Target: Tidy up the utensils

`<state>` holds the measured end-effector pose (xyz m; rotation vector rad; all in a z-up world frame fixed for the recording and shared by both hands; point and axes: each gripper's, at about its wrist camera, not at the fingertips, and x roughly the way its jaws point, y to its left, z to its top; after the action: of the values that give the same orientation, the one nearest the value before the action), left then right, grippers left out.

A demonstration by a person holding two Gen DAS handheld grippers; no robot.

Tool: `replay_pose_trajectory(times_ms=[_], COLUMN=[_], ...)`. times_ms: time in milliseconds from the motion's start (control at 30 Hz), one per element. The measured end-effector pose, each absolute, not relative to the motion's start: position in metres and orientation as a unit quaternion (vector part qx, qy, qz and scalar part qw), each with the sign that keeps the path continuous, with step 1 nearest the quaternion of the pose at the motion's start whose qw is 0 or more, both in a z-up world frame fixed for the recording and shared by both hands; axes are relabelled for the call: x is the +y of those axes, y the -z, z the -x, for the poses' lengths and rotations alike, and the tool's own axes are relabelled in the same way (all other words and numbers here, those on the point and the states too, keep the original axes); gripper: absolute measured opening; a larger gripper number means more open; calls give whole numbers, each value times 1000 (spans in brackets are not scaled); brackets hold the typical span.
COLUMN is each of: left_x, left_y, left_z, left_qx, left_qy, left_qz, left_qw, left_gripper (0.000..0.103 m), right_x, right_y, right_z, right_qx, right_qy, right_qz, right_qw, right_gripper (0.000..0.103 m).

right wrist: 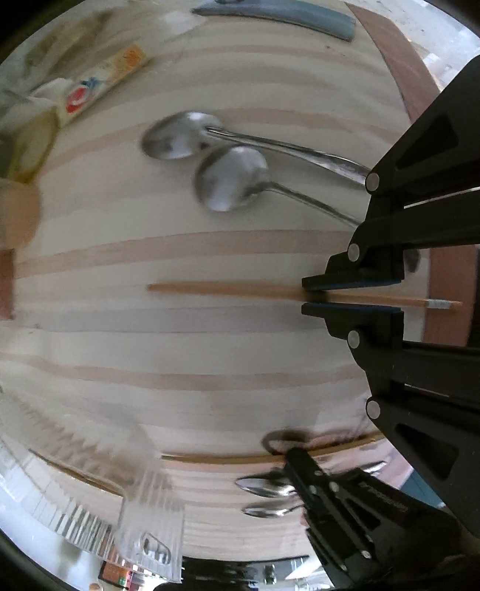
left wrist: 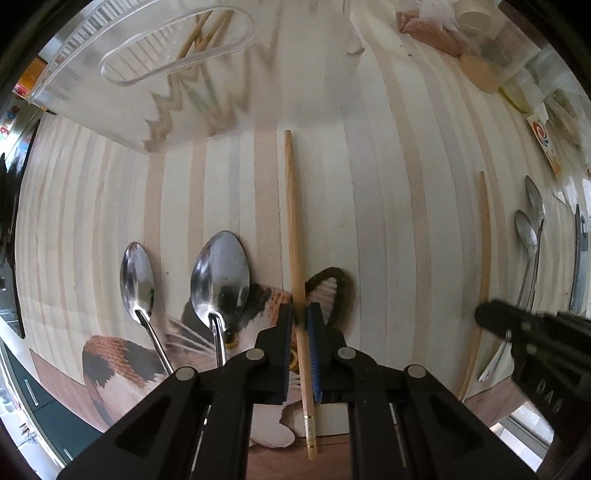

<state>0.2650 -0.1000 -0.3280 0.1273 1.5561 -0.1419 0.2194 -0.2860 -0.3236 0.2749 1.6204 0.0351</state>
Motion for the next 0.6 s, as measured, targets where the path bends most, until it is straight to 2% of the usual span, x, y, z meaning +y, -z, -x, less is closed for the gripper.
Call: replay_pose_trajectory(times_ms=[367,600], left_x=[-102,-109], left_y=[330,329], left_z=[-235,-235], left_qx=[698,697], left_qy=[63,69], left_qz=[-69,-74], left_qw=[710,710], left_gripper=[9,5], right_x=[-274,-271], right_y=[325,323], right_z=[-181,-193], right_qx=[707,708], right_qy=[-3,-3], right_qz=[-111,-105], right_qw=[698,699], right_gripper=[7,7])
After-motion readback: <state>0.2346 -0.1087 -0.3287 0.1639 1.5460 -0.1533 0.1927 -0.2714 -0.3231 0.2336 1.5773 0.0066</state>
